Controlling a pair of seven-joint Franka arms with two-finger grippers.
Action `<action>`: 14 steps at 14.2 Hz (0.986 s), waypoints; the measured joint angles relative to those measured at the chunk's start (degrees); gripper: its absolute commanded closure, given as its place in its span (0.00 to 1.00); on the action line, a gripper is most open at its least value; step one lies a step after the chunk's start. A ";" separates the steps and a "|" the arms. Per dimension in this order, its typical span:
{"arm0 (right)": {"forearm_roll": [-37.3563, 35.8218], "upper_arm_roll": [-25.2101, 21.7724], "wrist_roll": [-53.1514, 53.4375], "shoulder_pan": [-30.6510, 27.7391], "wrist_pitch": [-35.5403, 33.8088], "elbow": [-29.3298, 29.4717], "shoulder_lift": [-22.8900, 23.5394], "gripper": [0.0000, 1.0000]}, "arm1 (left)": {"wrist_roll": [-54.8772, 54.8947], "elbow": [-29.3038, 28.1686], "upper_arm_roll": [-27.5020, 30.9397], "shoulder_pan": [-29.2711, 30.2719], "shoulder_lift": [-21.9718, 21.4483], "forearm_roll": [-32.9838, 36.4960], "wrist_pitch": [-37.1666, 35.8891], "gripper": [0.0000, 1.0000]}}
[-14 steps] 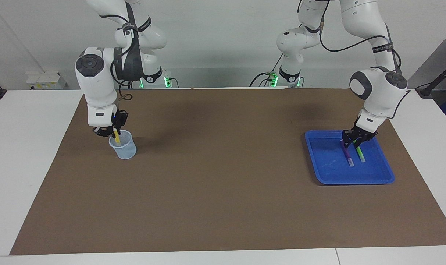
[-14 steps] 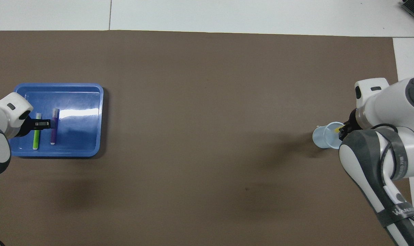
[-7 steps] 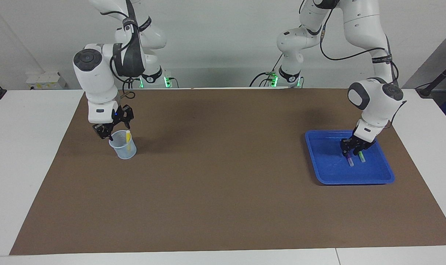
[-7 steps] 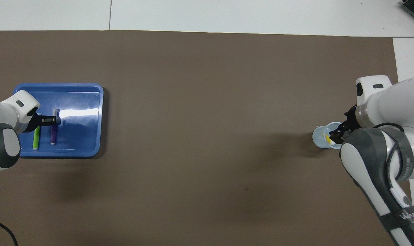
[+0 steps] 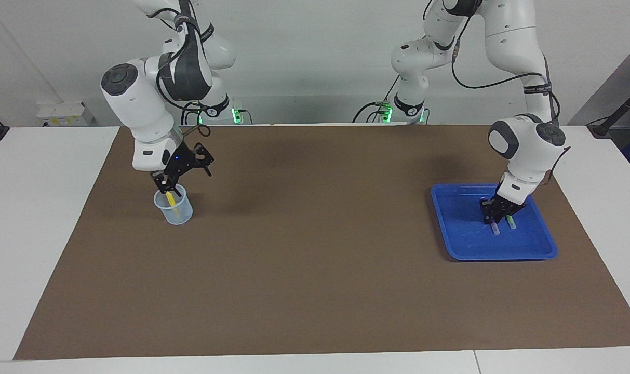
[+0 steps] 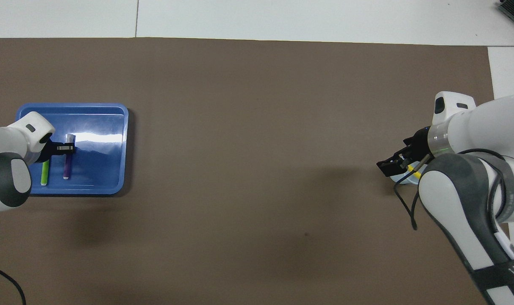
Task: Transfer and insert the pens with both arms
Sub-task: 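Grasp the purple pen with the left gripper while the right gripper returns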
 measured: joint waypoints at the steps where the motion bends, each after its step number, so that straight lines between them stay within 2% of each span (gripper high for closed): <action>1: 1.85 0.01 3.47 1.09 0.00 0.06 0.00 0.00 | 0.00 -0.01 0.01 0.00 0.00 0.00 0.02 1.00; 7: 12.97 0.09 27.29 6.36 0.03 0.84 -0.01 0.00 | -0.26 0.52 0.01 0.00 0.07 -0.03 -1.23 1.00; 14: 20.10 0.12 46.83 12.83 4.22 1.13 0.00 0.00 | -11.46 10.07 -0.76 -2.45 0.37 -0.31 -16.91 1.00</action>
